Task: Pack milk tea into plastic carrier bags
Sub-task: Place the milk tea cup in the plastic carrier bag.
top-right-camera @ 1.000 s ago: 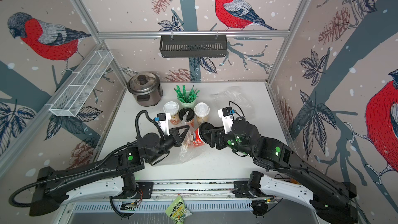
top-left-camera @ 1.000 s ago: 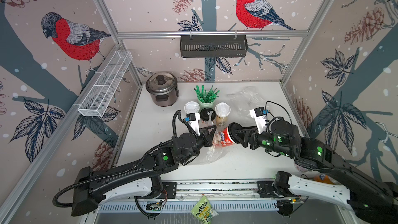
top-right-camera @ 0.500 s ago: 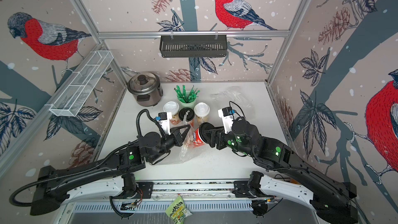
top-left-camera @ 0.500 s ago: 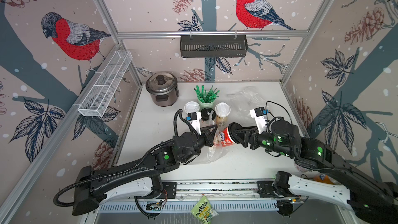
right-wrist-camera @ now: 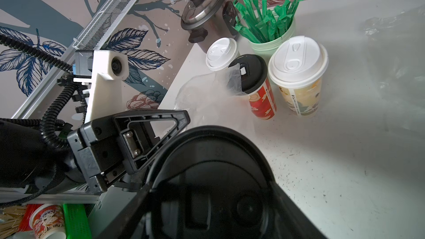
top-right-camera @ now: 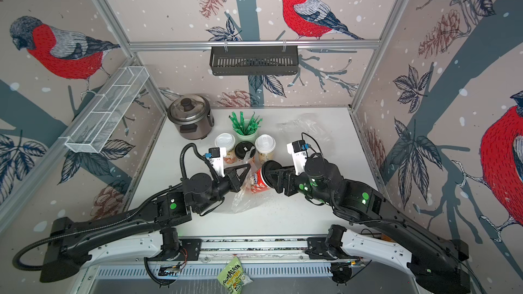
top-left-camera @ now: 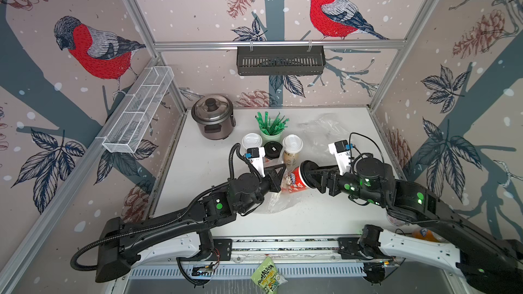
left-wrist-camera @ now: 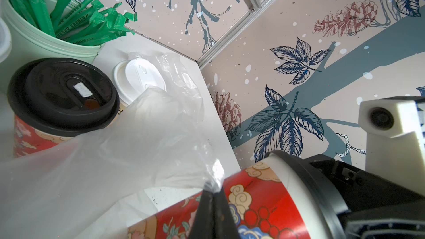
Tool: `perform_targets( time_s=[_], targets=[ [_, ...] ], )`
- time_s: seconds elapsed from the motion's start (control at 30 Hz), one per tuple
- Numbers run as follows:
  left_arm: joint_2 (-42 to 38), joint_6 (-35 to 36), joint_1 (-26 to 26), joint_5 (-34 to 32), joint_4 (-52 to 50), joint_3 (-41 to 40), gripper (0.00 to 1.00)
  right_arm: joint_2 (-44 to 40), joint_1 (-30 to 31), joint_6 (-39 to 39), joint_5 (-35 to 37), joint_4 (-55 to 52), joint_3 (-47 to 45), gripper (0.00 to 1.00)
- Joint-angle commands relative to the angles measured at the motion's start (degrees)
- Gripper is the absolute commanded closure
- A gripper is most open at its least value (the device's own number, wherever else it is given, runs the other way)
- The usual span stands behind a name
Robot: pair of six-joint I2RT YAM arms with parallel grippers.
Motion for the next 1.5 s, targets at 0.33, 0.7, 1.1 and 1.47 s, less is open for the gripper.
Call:
perform_targets(
  time_s=[0.33, 0.7, 1.1, 1.47],
  targets=[
    [-0.9, -0.8, 0.1, -4.7, 2.1, -1.5, 1.00, -3.6, 0.1, 1.2, -2.6, 4.5, 1.1, 0.64],
    [-1.4, -1.9, 0.1, -4.5, 7.7, -3.4, 1.00, -4.5, 0.1, 3.7, -3.6, 8.8, -4.3, 0.64],
    [-0.5, -3.6, 0.0, -4.0, 10.2, -4.1, 1.00, -3.2, 0.2, 5.5, -5.6, 14.7, -8.8, 0.64],
    [-0.9, -4.2, 0.0, -4.0, 11.7, -4.2, 1.00, 1.6, 3.9, 6.2, -2.6, 18.0, -10.5, 0.66]
  ],
)
